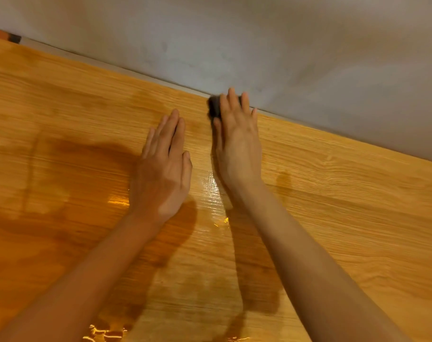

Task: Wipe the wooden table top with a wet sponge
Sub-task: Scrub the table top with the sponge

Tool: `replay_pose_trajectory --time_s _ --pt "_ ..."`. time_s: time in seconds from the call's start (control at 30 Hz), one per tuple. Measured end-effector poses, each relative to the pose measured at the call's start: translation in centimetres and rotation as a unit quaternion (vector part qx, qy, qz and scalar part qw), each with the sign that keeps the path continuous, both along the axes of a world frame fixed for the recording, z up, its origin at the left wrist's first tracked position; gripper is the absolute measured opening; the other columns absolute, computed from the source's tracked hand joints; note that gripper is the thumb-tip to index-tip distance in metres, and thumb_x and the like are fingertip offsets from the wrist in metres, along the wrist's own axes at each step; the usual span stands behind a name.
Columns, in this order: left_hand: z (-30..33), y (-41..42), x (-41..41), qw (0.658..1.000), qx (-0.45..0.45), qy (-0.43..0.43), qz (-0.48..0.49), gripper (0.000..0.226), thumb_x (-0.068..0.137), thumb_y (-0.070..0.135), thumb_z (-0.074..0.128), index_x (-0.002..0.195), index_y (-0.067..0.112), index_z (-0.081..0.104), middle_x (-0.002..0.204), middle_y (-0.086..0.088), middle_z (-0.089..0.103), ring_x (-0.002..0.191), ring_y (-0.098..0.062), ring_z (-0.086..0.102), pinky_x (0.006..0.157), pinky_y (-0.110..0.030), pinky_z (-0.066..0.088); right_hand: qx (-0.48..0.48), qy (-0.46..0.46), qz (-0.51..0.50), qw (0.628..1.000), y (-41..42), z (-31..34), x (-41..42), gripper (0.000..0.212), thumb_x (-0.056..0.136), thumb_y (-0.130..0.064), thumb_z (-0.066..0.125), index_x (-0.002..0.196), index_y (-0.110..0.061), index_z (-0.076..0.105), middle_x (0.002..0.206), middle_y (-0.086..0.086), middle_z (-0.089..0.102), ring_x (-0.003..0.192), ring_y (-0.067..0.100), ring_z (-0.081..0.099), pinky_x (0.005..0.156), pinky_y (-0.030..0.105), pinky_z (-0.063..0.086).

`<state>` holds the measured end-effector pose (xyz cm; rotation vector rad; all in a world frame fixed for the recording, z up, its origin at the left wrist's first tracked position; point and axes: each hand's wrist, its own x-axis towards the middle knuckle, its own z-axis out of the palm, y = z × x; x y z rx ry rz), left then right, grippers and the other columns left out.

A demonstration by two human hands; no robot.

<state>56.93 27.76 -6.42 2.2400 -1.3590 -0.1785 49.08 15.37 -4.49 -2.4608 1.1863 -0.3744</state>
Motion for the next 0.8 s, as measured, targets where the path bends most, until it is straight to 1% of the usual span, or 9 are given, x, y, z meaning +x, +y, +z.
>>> replay_pose_trajectory --time_s 0.1,0.27,0.33,0.4,0.47,0.53,0.63,0.73,0.8 --pt "0.0 0.1 -0.1 1.0 -0.008 -0.001 -0.003 0.054 0.106 0.02 0.032 0.155 -0.003 0.032 0.165 -0.017 0.026 0.155 -0.03 0.021 0.128 -0.04 0.012 0.01 -0.02 -0.031 0.999 0.2 -0.4 0.1 0.043 0.105 -0.019 0.038 0.146 -0.007 0.039 0.156 0.01 0.033 0.148 0.025 0.018 0.123 0.038 0.008" --pt "-0.3 0.2 -0.1 1.0 -0.022 -0.012 -0.004 0.052 0.107 0.017 0.036 0.153 -0.005 0.034 0.163 -0.019 0.029 0.153 -0.032 0.024 0.128 -0.042 0.015 -0.021 0.002 0.023 1.0 9.0 -0.2 -6.6 0.048 0.102 -0.012 0.048 0.148 -0.007 0.036 0.156 0.008 0.031 0.149 0.022 0.016 0.123 0.035 0.006" --pt "-0.3 0.2 0.0 1.0 -0.019 -0.015 -0.004 0.052 0.106 0.017 0.037 0.153 -0.005 0.035 0.163 -0.019 0.029 0.153 -0.032 0.025 0.128 -0.042 0.016 -0.017 0.013 0.025 0.999 7.3 -0.3 -6.0 0.047 0.102 -0.012 0.046 0.147 -0.003 0.035 0.157 0.012 0.028 0.149 0.025 0.013 0.123 0.036 0.005" --pt "-0.3 0.2 0.0 1.0 -0.015 -0.014 -0.003 0.052 0.106 0.018 0.036 0.153 -0.005 0.034 0.163 -0.019 0.029 0.153 -0.032 0.024 0.128 -0.043 0.016 -0.022 0.021 -0.01 0.999 3.3 -0.3 -3.6 0.045 0.104 -0.013 0.038 0.147 0.001 0.032 0.158 0.016 0.023 0.149 0.03 0.01 0.123 0.038 0.005" --pt "-0.3 0.2 0.0 1.0 -0.01 -0.011 -0.002 0.053 0.106 0.019 0.034 0.154 -0.004 0.034 0.163 -0.019 0.029 0.154 -0.031 0.023 0.128 -0.041 0.015 -0.013 0.027 -0.059 0.998 -1.0 -0.4 -1.7 0.046 0.106 -0.016 0.032 0.148 0.002 0.028 0.159 0.017 0.021 0.149 0.03 0.01 0.123 0.036 0.004" --pt "-0.2 0.1 0.0 1.0 -0.001 -0.007 -0.001 0.054 0.106 0.02 0.032 0.155 -0.002 0.033 0.165 -0.017 0.027 0.154 -0.029 0.021 0.128 -0.038 0.01 -0.004 0.017 -0.071 0.997 -2.1 -0.7 -1.4 0.047 0.106 -0.018 0.03 0.149 0.001 0.026 0.159 0.016 0.021 0.149 0.029 0.011 0.123 0.035 0.003" --pt "-0.1 0.1 0.0 1.0 0.008 -0.003 -0.002 0.054 0.106 0.021 0.032 0.155 -0.002 0.031 0.166 -0.016 0.025 0.155 -0.028 0.019 0.128 -0.035 0.007 -0.024 -0.005 -0.059 0.998 2.7 -0.6 -4.3 0.047 0.106 -0.017 0.035 0.149 0.0 0.028 0.158 0.014 0.023 0.149 0.026 0.013 0.123 0.037 0.007" --pt "-0.1 0.1 0.0 1.0 0.019 -0.012 -0.008 0.055 0.106 0.02 0.033 0.155 -0.003 0.031 0.166 -0.017 0.024 0.155 -0.029 0.019 0.128 -0.039 0.012 -0.026 0.01 -0.018 0.999 8.5 -0.5 -8.1 0.047 0.103 -0.012 0.043 0.147 0.001 0.032 0.157 0.014 0.027 0.149 0.024 0.016 0.123 0.039 0.011" --pt "0.0 0.1 0.0 0.999 0.037 -0.015 -0.005 0.056 0.105 0.021 0.032 0.156 -0.002 0.029 0.166 -0.016 0.023 0.155 -0.028 0.018 0.128 -0.039 0.012 -0.009 0.023 0.013 1.0 6.9 -0.3 -8.2 0.047 0.103 -0.013 0.042 0.147 0.0 0.033 0.157 0.013 0.028 0.149 0.024 0.016 0.123 0.037 0.009"
